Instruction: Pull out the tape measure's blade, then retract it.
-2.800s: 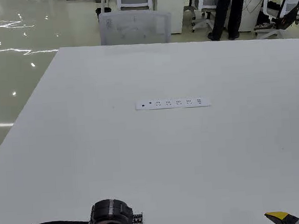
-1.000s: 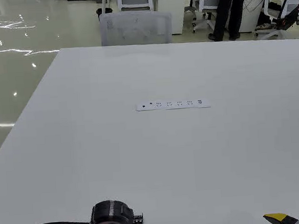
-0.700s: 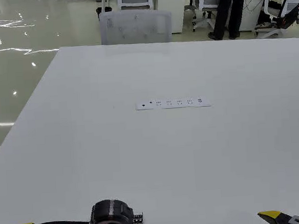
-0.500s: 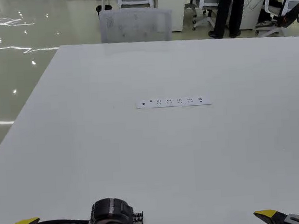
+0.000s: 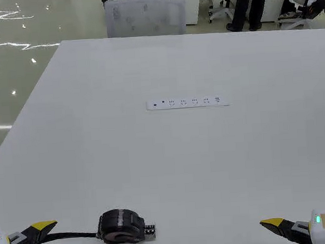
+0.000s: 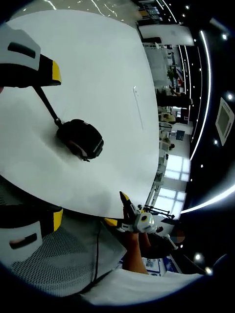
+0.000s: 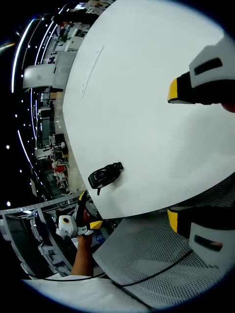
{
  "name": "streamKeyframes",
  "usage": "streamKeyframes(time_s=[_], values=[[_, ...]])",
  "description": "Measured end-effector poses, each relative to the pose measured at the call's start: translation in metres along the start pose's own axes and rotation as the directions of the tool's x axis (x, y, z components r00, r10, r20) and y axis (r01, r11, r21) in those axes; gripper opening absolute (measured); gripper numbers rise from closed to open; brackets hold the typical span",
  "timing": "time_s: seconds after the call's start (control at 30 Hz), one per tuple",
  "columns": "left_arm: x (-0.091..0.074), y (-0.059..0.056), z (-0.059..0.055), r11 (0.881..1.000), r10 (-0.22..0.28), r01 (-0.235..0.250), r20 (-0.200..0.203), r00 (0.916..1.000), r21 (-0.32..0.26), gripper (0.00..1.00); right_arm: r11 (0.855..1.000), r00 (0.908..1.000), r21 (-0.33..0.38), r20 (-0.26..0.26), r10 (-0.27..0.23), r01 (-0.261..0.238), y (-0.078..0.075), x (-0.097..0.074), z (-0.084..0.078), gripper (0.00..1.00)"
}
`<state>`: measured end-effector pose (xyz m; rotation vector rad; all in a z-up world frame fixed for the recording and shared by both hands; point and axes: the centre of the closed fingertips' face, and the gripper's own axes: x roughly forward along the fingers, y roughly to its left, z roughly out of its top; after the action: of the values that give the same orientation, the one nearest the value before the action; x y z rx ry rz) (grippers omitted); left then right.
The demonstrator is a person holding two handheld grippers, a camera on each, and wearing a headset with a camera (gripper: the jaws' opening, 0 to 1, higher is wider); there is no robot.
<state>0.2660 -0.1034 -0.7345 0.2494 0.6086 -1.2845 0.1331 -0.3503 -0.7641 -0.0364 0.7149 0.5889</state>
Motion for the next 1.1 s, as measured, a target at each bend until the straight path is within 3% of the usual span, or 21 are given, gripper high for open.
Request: streamKeyframes(time_s=[0.23, 0.67, 1.1], values=[[0.011, 0.003, 0.003, 0.999, -0.033, 0.034, -0.022, 0.9992, 0.035, 0.97, 1.0, 0.9998, -0.024, 0.002, 0.018, -0.018, -0.002, 0.011, 0.008, 0.87], [0.029, 0.009, -0.003, 0.991, -0.086, 0.094, -0.082, 0.9929, 0.096, 0.93, 0.996, 0.9977, -0.067, -0.021, 0.064, -0.066, -0.002, 0.032, 0.011, 0.85], [0.046, 0.01, -0.009, 0.976, -0.137, 0.157, -0.132, 0.9816, 0.151, 0.83, 0.99, 0.9937, -0.09, -0.02, 0.11, -0.112, -0.002, 0.052, 0.021, 0.83]])
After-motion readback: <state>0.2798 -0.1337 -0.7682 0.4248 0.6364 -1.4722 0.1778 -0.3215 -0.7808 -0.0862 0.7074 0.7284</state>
